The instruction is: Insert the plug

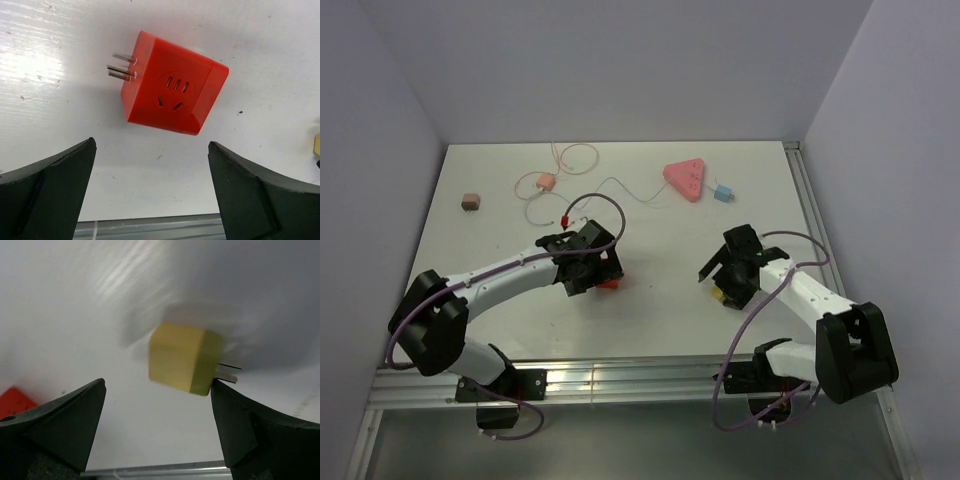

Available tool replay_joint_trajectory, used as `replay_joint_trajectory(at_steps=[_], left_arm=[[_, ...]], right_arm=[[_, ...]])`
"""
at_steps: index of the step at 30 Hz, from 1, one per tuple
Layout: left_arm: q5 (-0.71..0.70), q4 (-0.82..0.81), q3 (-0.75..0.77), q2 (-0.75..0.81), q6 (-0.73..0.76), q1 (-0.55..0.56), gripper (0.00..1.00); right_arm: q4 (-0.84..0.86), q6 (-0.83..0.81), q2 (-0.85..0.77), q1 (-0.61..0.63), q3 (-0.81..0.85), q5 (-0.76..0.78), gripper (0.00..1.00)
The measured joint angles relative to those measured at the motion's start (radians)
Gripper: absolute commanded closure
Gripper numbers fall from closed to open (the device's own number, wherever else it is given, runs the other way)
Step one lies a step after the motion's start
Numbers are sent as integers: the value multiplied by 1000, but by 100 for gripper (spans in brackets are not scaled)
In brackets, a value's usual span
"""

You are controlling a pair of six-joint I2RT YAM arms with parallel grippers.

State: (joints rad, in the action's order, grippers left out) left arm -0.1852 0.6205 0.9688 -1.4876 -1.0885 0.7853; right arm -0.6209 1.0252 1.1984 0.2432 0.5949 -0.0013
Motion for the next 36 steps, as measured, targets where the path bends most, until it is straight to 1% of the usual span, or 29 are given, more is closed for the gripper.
replay_joint_trajectory(at_steps=[4,6,8,11,15,17,22,25,29,36], left_arm=[[-22,24,-8,57,-6,0,1],[-32,42,-14,87,-9,0,1],[-47,61,-19,125,-14,0,1],[-70,87,-23,190,-20,1,1],[-102,107,-33,285,-26,2,0],[-113,116,-43,323,-26,2,0],[-119,119,-76,404,-13,2,0],[-117,114,-122,473,-2,2,0],[-97,94,-169,543,20,2,1],[-62,72,-195,591,59,2,2]], right_arm=[[89,-23,13,88,35,-106,8],[127,-48,-14,109,36,-159,8],[126,-83,-56,119,48,-186,7],[46,-154,-124,118,125,-132,6],[-16,-245,-159,84,228,-43,11],[-37,-283,-137,63,259,-1,15],[-80,-353,-33,54,270,47,15],[-109,-401,31,54,270,53,13],[-113,-444,73,54,266,53,13],[-78,-483,152,55,227,33,14]])
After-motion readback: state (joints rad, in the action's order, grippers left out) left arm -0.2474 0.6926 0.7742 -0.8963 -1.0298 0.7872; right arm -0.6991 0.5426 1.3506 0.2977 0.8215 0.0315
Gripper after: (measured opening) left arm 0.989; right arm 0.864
